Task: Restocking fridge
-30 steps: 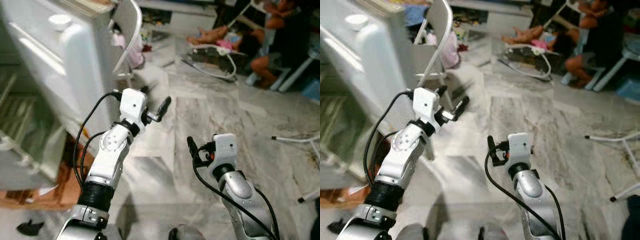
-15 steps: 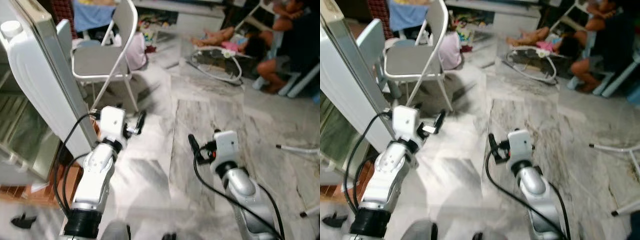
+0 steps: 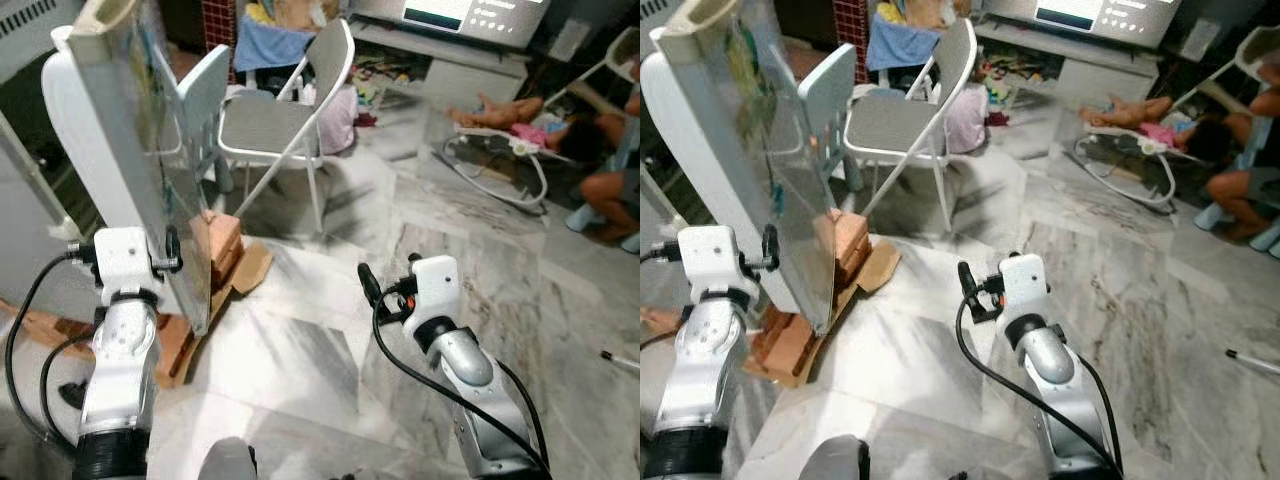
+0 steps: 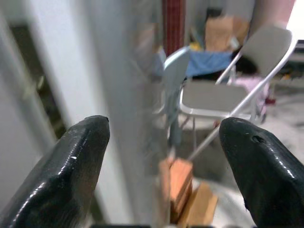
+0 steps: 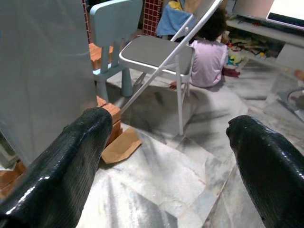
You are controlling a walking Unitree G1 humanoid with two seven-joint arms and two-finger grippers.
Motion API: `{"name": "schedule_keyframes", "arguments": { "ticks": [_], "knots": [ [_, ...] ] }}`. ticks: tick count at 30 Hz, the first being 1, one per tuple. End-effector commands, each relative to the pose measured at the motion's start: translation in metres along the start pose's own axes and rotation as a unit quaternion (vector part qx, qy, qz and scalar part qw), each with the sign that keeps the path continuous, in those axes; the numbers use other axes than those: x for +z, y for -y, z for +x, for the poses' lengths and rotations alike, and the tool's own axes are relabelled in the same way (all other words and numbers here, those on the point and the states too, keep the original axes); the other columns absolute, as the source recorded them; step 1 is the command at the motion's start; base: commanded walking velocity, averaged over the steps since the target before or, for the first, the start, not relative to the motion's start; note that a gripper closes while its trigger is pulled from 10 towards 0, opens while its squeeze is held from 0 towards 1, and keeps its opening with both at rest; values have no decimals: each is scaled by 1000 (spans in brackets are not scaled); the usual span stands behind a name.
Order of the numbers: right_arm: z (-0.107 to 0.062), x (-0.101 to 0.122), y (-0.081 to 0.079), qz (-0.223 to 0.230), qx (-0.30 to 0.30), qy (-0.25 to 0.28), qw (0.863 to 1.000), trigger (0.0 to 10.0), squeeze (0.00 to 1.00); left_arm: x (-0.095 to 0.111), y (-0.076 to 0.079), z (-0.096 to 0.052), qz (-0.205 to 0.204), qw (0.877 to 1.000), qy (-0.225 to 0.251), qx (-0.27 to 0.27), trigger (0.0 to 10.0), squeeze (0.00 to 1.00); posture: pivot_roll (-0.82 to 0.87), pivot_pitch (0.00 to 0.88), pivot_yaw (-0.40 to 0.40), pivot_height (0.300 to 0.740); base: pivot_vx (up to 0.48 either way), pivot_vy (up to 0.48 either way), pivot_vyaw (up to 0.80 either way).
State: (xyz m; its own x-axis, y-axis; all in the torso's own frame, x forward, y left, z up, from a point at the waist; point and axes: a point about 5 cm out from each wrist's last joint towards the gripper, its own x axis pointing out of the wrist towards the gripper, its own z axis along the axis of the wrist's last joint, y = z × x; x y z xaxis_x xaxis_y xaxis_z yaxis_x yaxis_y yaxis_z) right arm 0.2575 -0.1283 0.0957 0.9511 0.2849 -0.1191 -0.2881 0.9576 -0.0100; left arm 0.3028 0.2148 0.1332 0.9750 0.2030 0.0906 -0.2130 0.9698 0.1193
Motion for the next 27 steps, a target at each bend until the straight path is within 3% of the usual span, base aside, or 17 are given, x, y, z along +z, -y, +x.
{"name": "schedule_keyframes", "arguments": {
  "ticks": [1,7,15,19,22,27],
  "knots": [
    [-3,0,7,4,-12,-2,1000,10000,0,0,0,3,-1,1000,1,-5,10000,0,90,71,-94,740,0,0,0],
    [-5,-1,10,10,-19,1,1000,10000,0,0,0,5,-13,1000,0,-8,10000,0,88,68,-87,740,0,361,0],
    [-2,0,9,9,-13,1,1000,10000,0,-8,6,-7,-24,999,-4,-20,10000,0,101,68,-104,740,0,452,0],
    [-1,-1,8,6,-13,-3,1000,10000,0,-12,11,-21,-23,999,-11,-38,10000,0,101,67,-103,740,0,480,0],
    [-6,-7,16,-8,-40,-31,999,10000,0,-19,12,-36,-21,998,-25,-54,10000,0,104,70,-102,740,0,480,-150],
    [-15,-17,26,-14,-69,-81,994,10000,0,-21,9,-39,-27,998,-33,-53,10000,0,98,76,-105,740,0,480,-660]
  ]
}}
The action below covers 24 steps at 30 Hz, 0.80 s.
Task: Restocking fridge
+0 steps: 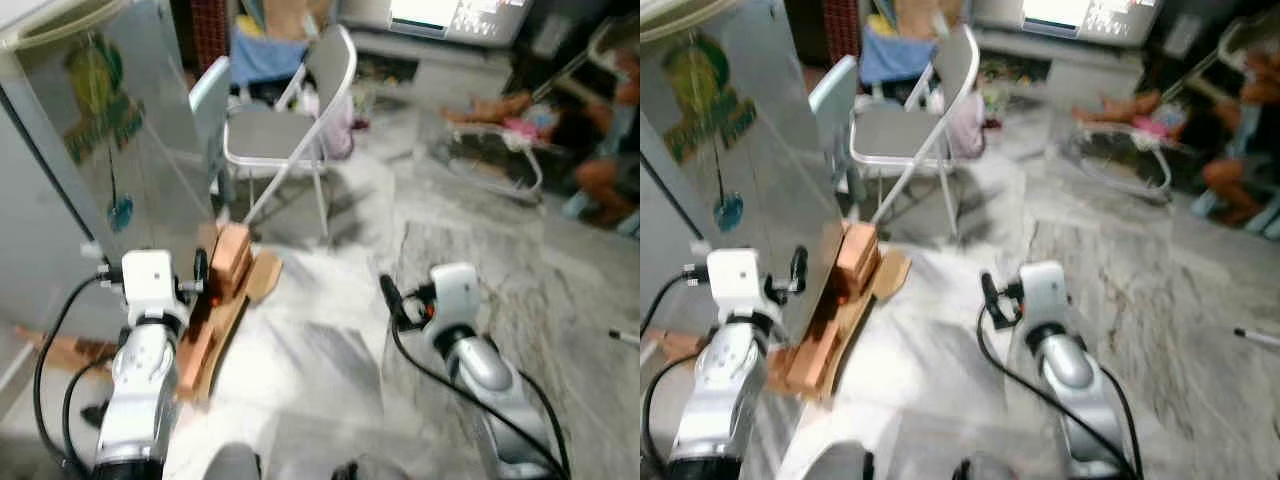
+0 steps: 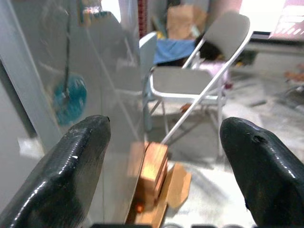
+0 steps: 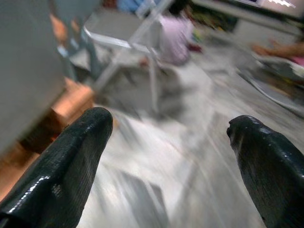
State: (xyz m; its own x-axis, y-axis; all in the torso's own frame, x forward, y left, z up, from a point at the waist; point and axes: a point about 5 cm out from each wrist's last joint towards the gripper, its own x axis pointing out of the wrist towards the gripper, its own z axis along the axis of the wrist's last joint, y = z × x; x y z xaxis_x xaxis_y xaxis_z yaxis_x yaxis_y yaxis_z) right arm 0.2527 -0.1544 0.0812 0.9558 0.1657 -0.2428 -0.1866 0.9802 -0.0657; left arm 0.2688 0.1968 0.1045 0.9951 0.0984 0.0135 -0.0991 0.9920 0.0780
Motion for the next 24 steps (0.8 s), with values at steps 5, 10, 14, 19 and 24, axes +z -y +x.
{"name": "schedule_keyframes", "arguments": {
  "ticks": [5,10,14,19,24],
  "knots": [
    [-12,-6,7,0,-2,-27,1000,10000,0,6,-3,1,-5,1000,6,1,10000,0,90,76,-105,740,0,480,-673],
    [-8,-2,3,-14,10,-16,1000,10000,0,13,4,7,-6,1000,21,-4,10000,0,84,87,-103,740,0,479,0],
    [-9,-3,2,-14,11,-21,1000,10000,0,16,4,7,-3,1000,25,5,10000,0,86,89,-104,740,0,238,0],
    [-11,-6,4,-10,12,-33,999,10000,0,15,-7,3,5,998,25,56,10000,0,85,89,-106,740,0,0,0],
    [-12,-10,8,-15,0,-46,999,10000,0,16,-10,4,-4,998,26,64,10000,0,85,94,-111,740,0,0,0]
  ]
}}
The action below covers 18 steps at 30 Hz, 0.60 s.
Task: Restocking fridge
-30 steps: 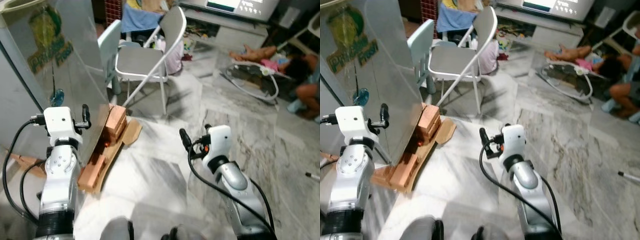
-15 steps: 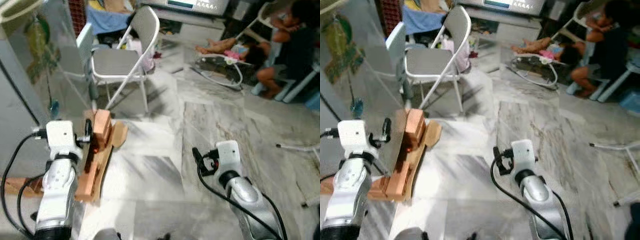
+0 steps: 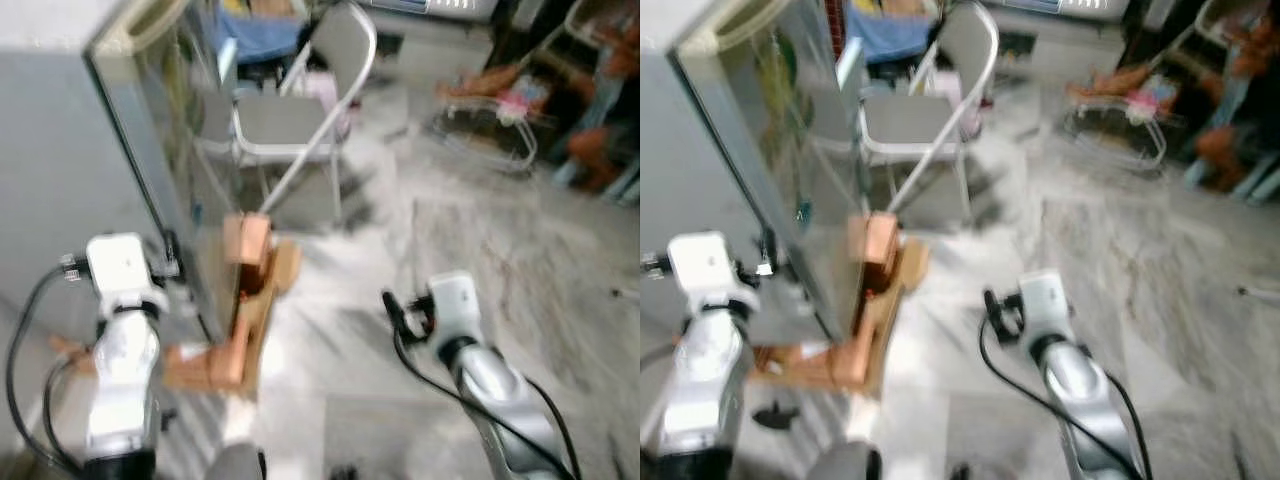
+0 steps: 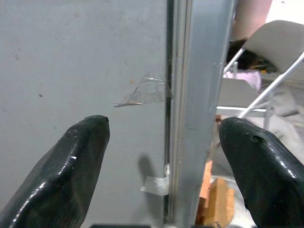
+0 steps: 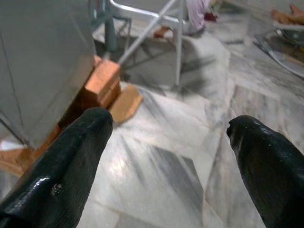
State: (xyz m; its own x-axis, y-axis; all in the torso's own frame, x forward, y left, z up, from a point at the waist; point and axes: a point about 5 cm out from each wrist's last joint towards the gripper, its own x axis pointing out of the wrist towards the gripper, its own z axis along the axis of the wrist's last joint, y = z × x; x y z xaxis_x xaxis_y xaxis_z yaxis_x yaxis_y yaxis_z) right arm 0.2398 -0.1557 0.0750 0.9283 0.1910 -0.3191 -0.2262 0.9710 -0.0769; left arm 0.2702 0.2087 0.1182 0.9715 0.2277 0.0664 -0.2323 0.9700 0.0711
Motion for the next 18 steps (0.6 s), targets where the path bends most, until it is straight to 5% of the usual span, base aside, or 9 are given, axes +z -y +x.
{"name": "schedule_keyframes", "arguments": {
  "ticks": [1,8,12,18],
  "knots": [
    [-2,-1,9,-2,-16,-7,1000,10000,0,5,6,4,-1,1000,9,-15,10000,0,83,96,-112,740,0,0,0],
    [-2,-1,7,-4,-15,-8,1000,10000,0,15,34,13,-25,991,25,-127,10000,0,77,99,-110,740,0,0,0],
    [-2,-1,6,-3,-14,-9,1000,10000,0,15,42,18,-18,991,26,-131,10000,0,73,102,-109,740,0,0,0],
    [-3,0,6,7,-15,-10,1000,10000,0,10,34,29,3,995,19,-94,10000,0,51,104,-102,740,0,0,0]
  ]
}}
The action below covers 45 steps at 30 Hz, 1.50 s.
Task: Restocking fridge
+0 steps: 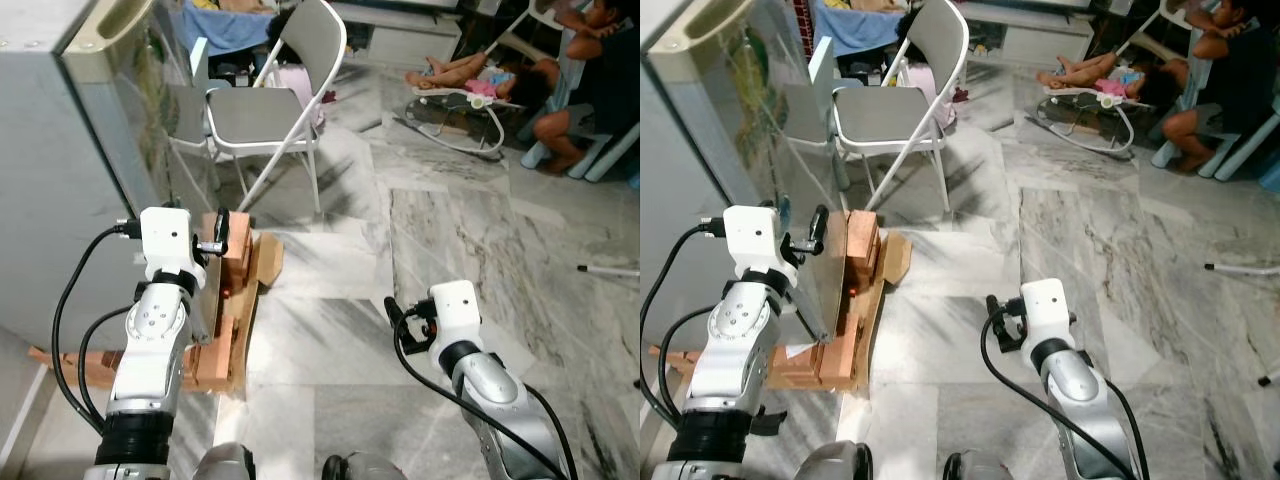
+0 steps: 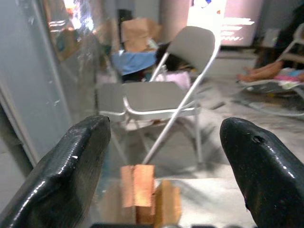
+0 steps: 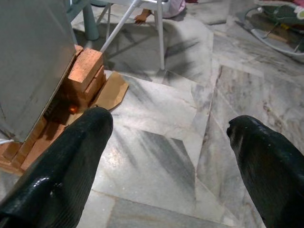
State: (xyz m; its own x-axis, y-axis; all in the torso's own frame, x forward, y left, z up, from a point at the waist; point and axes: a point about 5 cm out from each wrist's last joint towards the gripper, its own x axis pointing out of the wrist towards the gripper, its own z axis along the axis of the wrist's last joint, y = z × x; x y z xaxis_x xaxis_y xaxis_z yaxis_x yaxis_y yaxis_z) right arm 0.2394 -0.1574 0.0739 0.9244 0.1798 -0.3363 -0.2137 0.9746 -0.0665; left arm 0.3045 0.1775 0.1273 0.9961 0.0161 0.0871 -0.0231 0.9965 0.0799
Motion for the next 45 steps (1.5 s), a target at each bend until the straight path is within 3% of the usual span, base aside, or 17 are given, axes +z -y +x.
{"name": "schedule_keyframes", "arguments": {
  "ticks": [1,2,7,10,14,16,21,24,31,37,42,45],
  "knots": [
    [-3,2,5,1,-11,0,1000,10000,0,0,-9,3,11,1000,-1,25,10000,0,49,104,-101,740,0,0,0],
    [-5,0,7,1,-12,-3,1000,10000,0,1,-18,6,23,998,1,52,10000,0,47,105,-100,740,0,0,0],
    [-9,-4,10,1,-16,-10,1000,10000,0,4,-33,7,34,995,5,97,10000,0,44,106,-99,740,0,0,0],
    [-7,-3,9,3,-13,-10,1000,10000,0,4,-39,7,19,992,3,123,10000,0,50,109,-102,740,0,0,0],
    [-6,-3,7,1,-8,-11,1000,10000,0,4,-29,13,6,996,6,89,10000,0,52,116,-108,740,0,0,0],
    [-5,0,6,3,-7,-9,1000,10000,0,13,-14,22,-7,999,28,37,10000,0,54,116,-110,740,0,0,0],
    [-2,3,4,4,-4,-7,1000,10000,0,24,4,33,-6,999,45,-4,10000,0,48,114,-110,740,0,0,0],
    [-2,3,4,4,-6,-8,1000,10000,0,26,7,40,-6,999,46,-7,10000,0,44,124,-109,740,0,0,0],
    [-3,3,3,8,-8,-12,1000,10000,0,27,-5,53,17,998,40,37,10000,0,37,114,-101,740,0,0,0],
    [-4,0,5,8,-10,-17,1000,10000,0,28,-9,60,2,998,34,54,10000,0,35,107,-99,740,0,0,0],
    [-4,0,4,6,-8,-19,1000,10000,0,40,13,69,-3,998,61,-1,10000,0,41,101,-104,740,0,0,0],
    [-2,-1,3,3,-4,-23,1000,10000,0,54,37,79,-11,996,78,-34,10000,0,45,102,-109,740,0,0,0]
  ]
}}
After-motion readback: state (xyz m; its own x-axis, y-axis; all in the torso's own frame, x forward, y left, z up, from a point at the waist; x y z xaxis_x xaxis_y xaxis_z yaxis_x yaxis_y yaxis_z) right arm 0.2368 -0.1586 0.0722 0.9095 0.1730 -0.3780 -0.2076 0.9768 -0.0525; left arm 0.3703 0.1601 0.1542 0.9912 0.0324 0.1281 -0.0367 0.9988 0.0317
